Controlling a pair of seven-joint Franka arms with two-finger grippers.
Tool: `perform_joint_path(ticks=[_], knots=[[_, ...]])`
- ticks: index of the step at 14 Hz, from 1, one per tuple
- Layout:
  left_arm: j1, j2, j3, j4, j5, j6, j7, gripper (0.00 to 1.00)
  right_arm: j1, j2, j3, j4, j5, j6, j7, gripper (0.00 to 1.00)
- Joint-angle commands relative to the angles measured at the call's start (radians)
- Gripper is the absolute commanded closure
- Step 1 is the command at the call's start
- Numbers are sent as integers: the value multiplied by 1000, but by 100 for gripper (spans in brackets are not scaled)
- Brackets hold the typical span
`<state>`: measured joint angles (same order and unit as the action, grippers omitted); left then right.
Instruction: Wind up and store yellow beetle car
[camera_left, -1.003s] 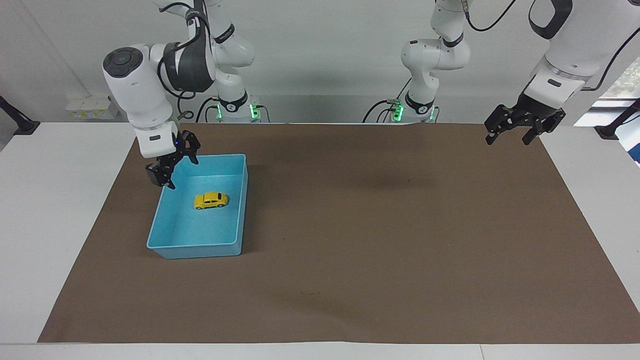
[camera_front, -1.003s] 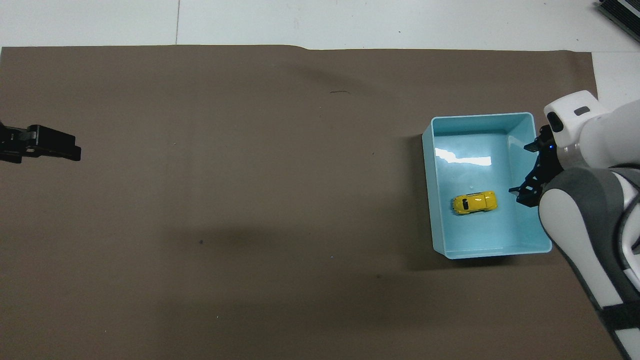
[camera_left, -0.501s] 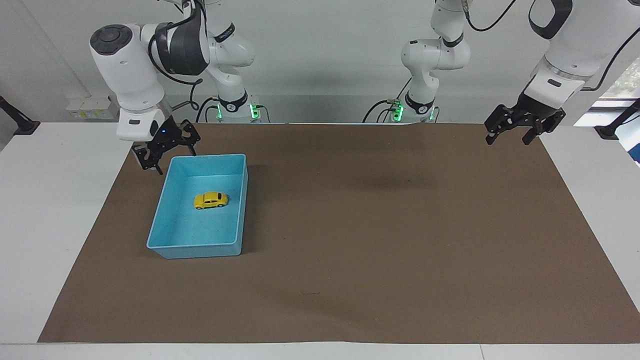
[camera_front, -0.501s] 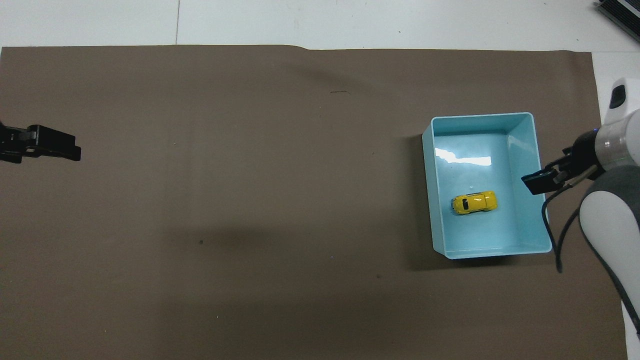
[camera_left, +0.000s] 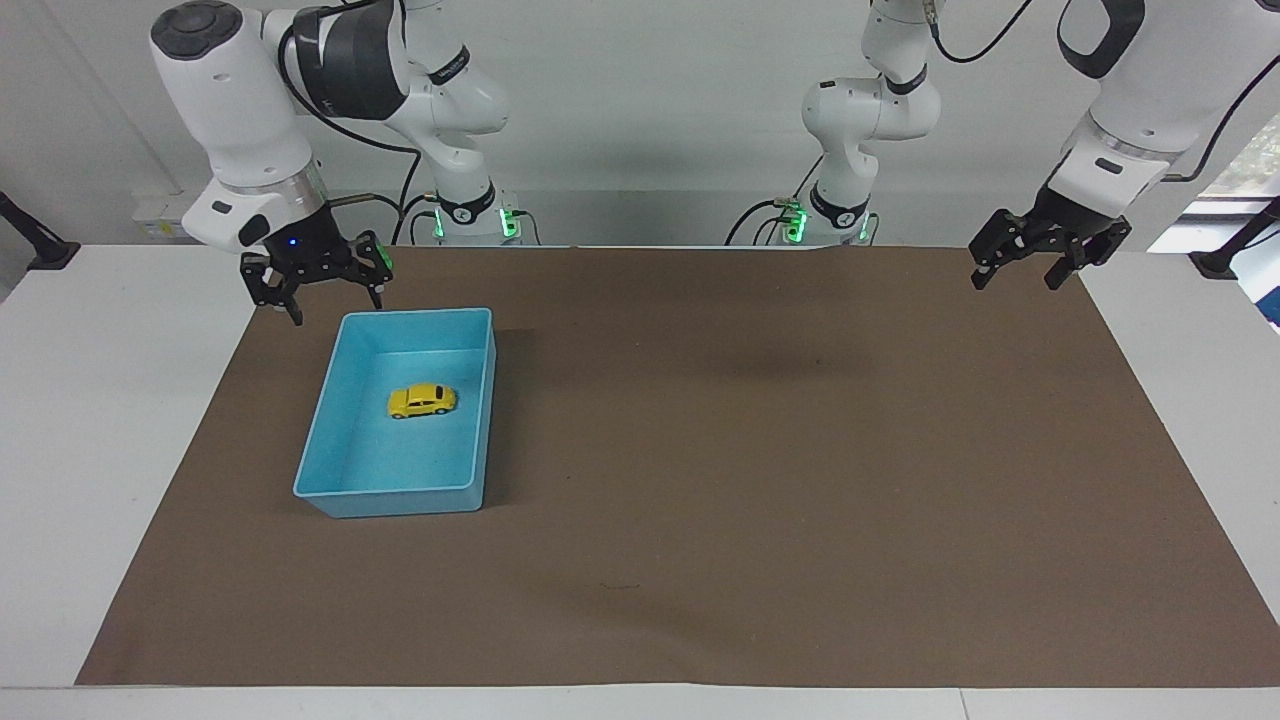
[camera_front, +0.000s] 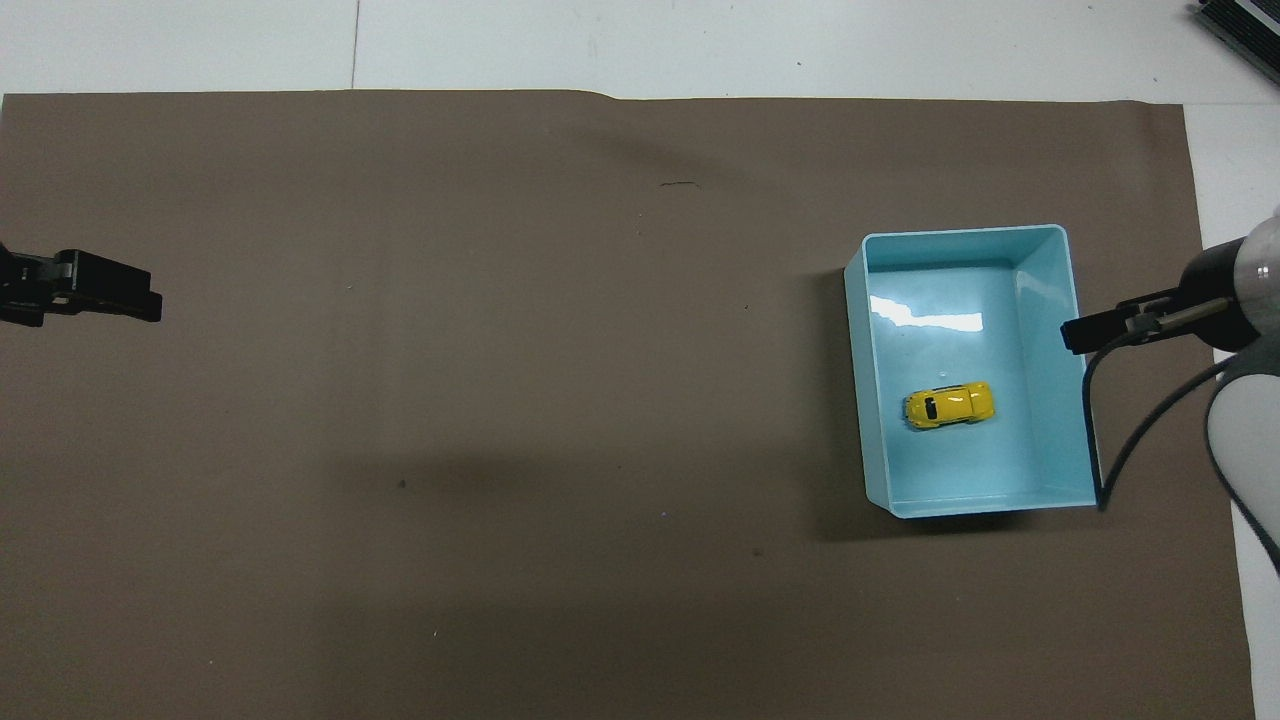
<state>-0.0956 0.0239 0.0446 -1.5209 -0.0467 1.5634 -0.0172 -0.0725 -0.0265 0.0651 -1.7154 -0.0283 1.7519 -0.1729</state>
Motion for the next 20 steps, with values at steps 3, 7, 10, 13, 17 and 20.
perform_joint_path(ticks=[3, 7, 10, 13, 17, 20], knots=[[16, -15, -11, -15, 2, -8, -6, 0, -10, 28, 10, 73, -6, -38, 95, 0], [16, -15, -11, -15, 2, -8, -6, 0, -7, 30, 12, 95, 1, -55, 252, 0], [16, -15, -11, -15, 2, -8, -6, 0, -13, 36, 15, 100, 25, -45, 322, 0], [16, -15, -11, -15, 2, -8, -6, 0, -16, 36, 10, 100, 64, -54, 323, 0], [16, -15, -11, -15, 2, -8, -6, 0, -13, 33, 10, 100, 80, -48, 322, 0], [16, -15, -11, -15, 2, -8, -6, 0, -13, 27, 9, 100, 80, -64, 319, 0]])
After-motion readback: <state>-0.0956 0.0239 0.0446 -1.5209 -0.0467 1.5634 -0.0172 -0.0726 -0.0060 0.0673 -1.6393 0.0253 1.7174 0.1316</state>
